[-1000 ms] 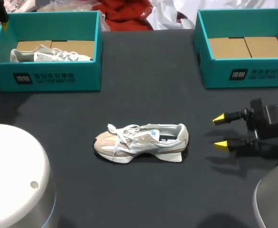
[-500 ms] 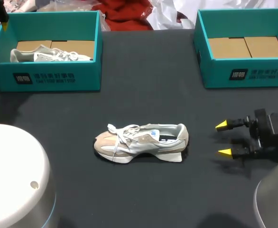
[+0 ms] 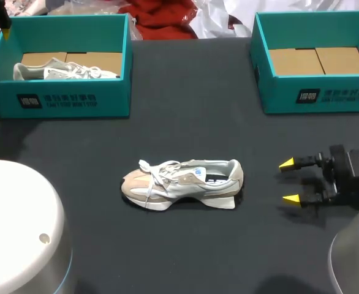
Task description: Take the shoe out of the shoebox, open the shoe tongue, remove and reinsert the insole, then place the shoe into the shoebox
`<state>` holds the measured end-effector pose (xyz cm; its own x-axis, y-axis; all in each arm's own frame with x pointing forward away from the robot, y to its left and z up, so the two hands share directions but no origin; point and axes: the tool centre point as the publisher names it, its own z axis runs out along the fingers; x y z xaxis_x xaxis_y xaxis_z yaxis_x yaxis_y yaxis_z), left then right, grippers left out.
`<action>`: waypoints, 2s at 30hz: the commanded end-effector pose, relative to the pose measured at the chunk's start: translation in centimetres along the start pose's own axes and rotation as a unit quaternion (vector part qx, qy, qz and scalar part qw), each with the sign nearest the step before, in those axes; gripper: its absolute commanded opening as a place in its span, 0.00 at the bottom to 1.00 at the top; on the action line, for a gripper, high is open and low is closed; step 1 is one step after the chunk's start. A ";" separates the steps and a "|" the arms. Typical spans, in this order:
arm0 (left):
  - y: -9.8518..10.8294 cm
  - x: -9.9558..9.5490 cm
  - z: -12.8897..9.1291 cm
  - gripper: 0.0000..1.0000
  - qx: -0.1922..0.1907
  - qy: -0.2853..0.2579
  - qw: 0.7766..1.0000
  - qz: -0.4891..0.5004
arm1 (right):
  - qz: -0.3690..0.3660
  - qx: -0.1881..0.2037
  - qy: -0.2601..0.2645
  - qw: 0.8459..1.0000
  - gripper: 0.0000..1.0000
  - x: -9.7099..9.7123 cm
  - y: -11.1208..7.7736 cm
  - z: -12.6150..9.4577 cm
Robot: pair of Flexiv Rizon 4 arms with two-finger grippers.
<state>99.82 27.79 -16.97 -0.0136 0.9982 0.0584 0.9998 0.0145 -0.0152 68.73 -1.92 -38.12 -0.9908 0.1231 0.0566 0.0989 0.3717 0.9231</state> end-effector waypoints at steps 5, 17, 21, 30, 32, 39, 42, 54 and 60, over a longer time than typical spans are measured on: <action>0.0 0.0 0.0 1.00 0.000 0.001 1.000 0.000 | 0.011 -0.010 -0.022 1.000 1.00 -0.6 -0.4 0.5; 0.0 0.0 0.0 1.00 0.000 0.001 1.000 0.000 | 0.004 -0.006 -0.017 1.000 1.00 -0.3 0.3 2.6; 0.0 0.0 0.0 1.00 0.000 0.001 1.000 0.000 | 0.004 -0.006 -0.017 1.000 1.00 -0.3 0.3 2.6; 0.0 0.0 0.0 1.00 0.000 0.001 1.000 0.000 | 0.004 -0.006 -0.017 1.000 1.00 -0.3 0.3 2.6; 0.0 0.0 0.0 1.00 0.000 0.001 1.000 0.000 | 0.003 -0.004 -0.017 1.000 1.00 -0.3 0.4 2.9; 0.0 0.0 0.0 1.00 0.000 0.001 1.000 0.000 | 0.009 0.004 -0.024 1.000 1.00 0.1 1.0 4.9; 0.0 0.0 0.0 1.00 0.000 0.001 1.000 0.000 | 0.011 0.012 -0.029 0.999 1.00 0.1 1.4 5.6; 0.0 0.0 0.0 1.00 0.000 0.001 1.000 0.000 | 0.024 0.028 -0.045 0.998 1.00 0.3 2.3 7.4; 0.0 0.0 0.0 1.00 0.000 0.001 1.000 0.000 | 0.014 0.025 -0.036 0.999 1.00 0.5 2.5 8.3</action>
<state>99.82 27.79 -16.96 -0.0137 0.9982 0.0584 0.9998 0.0146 -0.0152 69.02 6.16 -38.62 -0.9784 0.1995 0.0546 0.1346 0.4133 0.9006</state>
